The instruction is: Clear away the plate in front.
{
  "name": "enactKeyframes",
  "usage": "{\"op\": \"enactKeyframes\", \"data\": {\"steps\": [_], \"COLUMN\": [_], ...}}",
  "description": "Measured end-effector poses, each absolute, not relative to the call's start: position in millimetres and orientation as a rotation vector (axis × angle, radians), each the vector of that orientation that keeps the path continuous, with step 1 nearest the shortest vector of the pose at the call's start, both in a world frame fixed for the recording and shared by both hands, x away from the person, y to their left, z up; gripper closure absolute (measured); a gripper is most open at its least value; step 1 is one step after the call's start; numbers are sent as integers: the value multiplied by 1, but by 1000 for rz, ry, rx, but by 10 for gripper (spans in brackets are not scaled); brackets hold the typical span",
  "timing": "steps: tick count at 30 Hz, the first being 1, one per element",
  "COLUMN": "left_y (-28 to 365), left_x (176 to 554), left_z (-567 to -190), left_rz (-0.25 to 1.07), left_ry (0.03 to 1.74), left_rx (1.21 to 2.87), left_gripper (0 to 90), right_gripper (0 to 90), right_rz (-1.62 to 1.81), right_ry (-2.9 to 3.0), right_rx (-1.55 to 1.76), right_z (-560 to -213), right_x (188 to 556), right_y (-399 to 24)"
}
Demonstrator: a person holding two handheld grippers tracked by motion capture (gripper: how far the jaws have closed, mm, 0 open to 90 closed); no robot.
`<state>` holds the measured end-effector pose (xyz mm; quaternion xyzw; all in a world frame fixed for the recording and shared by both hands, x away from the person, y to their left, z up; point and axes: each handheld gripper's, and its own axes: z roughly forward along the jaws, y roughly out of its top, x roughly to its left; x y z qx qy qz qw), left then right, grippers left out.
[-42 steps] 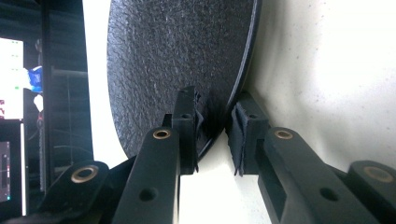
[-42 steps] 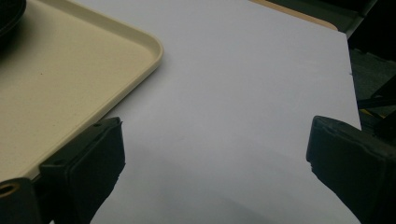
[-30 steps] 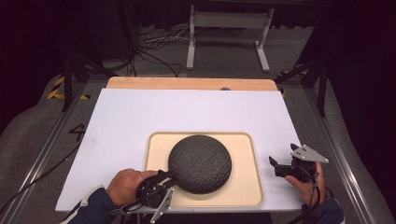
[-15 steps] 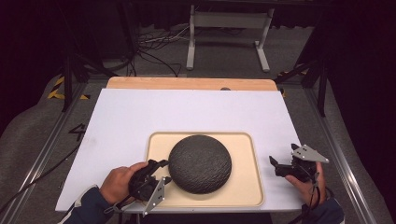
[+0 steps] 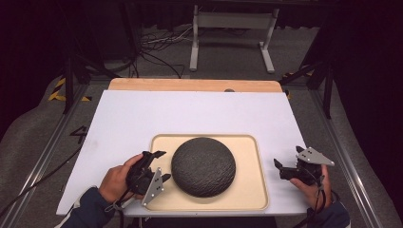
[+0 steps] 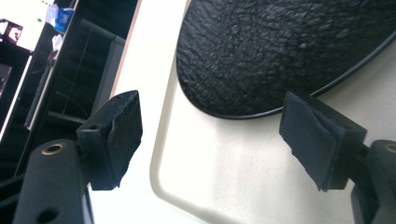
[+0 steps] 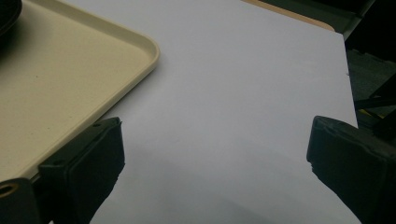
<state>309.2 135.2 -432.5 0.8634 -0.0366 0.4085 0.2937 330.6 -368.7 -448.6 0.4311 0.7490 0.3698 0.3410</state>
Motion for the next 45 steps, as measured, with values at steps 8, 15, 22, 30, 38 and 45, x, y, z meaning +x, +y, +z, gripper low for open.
{"op": "enactKeyframes", "data": {"steps": [8, 15, 22, 30, 38, 45], "left_y": [149, 169, 182, 201, 220, 241], "left_x": [318, 329, 334, 346, 355, 365], "left_z": [-425, -421, -419, -420, -424, -433], "left_rz": [1064, 1039, 1022, 974, 936, 888], "left_ry": [12, 126, 188, 294, 392, 512], "left_rx": [2261, 2224, 2208, 2185, 2171, 2159], "left_gripper": [183, 177, 169, 158, 137, 117], "right_gripper": [44, 43, 44, 44, 44, 44], "right_rz": [964, 964, 966, 966, 968, 970], "right_ry": [1948, 1946, 1947, 1948, 1949, 1949], "right_rx": [1119, 1119, 1117, 1115, 1116, 1116], "right_z": [-448, -448, -448, -448, -448, -448], "right_x": [330, 330, 330, 330, 330, 330], "right_y": [-369, -369, -369, -368, -368, -368]}}
